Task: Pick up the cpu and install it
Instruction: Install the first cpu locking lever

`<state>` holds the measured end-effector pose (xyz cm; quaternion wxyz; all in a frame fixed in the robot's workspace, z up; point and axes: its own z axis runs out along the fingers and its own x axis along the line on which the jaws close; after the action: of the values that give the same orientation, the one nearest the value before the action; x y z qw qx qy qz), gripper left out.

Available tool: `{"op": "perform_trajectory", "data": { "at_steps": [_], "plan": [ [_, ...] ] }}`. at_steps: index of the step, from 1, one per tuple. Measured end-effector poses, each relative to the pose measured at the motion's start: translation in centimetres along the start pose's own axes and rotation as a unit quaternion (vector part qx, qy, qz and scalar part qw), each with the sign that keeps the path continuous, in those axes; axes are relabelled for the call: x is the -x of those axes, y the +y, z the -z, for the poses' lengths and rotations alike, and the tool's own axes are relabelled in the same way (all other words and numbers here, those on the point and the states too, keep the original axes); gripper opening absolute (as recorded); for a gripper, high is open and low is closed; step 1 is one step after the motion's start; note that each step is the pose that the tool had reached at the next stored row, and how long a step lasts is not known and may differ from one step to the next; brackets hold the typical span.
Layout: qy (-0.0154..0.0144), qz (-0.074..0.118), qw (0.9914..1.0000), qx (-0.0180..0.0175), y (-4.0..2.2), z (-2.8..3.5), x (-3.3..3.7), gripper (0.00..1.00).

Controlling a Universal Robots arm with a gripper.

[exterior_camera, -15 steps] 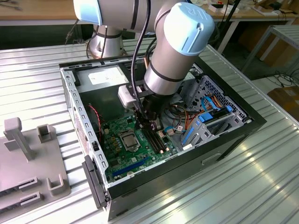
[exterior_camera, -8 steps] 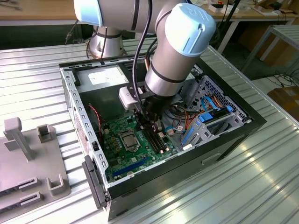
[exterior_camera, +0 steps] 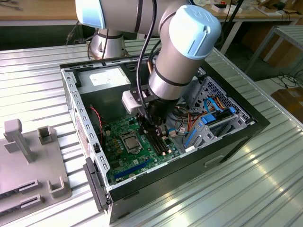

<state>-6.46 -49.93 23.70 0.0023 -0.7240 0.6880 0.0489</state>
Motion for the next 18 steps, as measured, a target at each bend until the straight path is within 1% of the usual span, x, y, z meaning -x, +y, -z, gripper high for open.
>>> {"op": "perform_trajectory", "data": {
  "at_steps": [2, 4, 7, 9, 11, 16, 17, 18],
  "plan": [
    [0.0038, 0.001, 0.99999, 0.0002, 0.00, 0.00, -0.21, 0.11],
    [0.0085, 0.002, 0.99996, 0.0006, 0.00, 0.02, -0.34, 0.11],
    [0.0143, 0.002, 0.99989, 0.0009, 0.00, 0.02, -0.46, 0.11],
    [0.0201, 0.003, 0.99979, 0.0013, -0.04, -0.03, -0.50, 0.11],
    [0.0205, 0.006, 0.99977, 0.0015, -0.09, -0.07, -0.50, 0.11],
    [0.0208, 0.009, 0.99974, 0.0017, -0.20, -0.11, -0.23, 0.11],
    [0.0210, 0.010, 0.99973, 0.0017, -0.20, -0.14, -0.17, 0.11],
    [0.0222, 0.010, 0.99970, 0.0018, -0.20, -0.18, -0.11, 0.11]
  ]
}}
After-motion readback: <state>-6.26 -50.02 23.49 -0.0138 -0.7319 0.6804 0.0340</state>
